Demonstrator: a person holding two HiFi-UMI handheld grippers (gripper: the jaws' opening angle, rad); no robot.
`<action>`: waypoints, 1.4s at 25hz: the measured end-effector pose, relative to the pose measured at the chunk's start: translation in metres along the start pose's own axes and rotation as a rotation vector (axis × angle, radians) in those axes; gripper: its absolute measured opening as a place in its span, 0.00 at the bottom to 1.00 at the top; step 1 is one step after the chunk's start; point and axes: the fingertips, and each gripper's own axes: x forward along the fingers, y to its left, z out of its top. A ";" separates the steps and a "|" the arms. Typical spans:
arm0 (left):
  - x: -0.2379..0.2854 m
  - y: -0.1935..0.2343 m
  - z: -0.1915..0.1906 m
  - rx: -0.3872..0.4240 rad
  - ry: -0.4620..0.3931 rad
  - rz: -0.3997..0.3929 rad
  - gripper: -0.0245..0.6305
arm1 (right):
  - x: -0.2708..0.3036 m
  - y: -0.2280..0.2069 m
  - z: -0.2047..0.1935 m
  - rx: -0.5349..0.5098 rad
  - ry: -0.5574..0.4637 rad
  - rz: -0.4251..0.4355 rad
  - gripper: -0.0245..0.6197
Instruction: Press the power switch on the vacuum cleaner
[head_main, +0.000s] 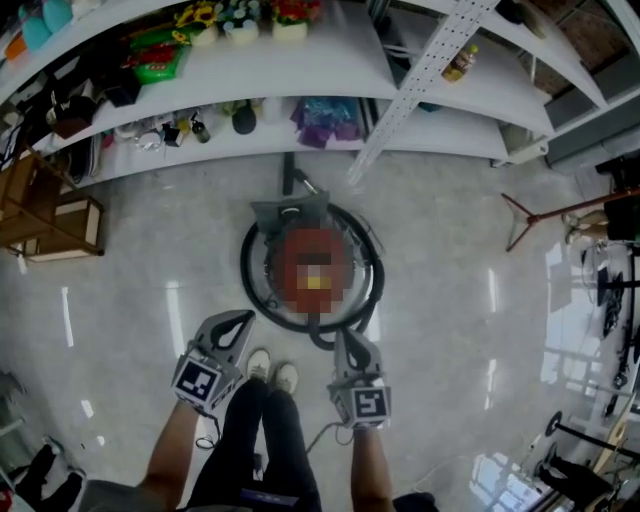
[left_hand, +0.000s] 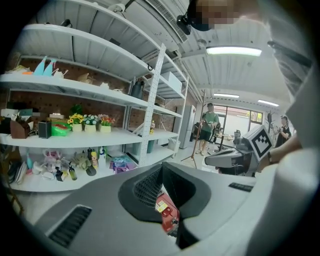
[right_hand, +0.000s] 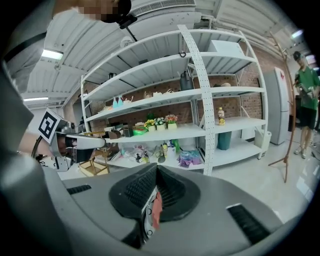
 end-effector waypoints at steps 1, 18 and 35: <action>0.004 0.001 -0.006 -0.006 0.002 0.000 0.05 | 0.005 -0.001 -0.006 -0.003 0.006 0.001 0.04; 0.045 0.017 -0.096 -0.052 0.051 -0.005 0.05 | 0.062 -0.023 -0.094 0.001 0.085 0.008 0.04; 0.068 0.022 -0.144 -0.061 0.089 -0.023 0.05 | 0.114 -0.044 -0.163 -0.001 0.154 0.017 0.04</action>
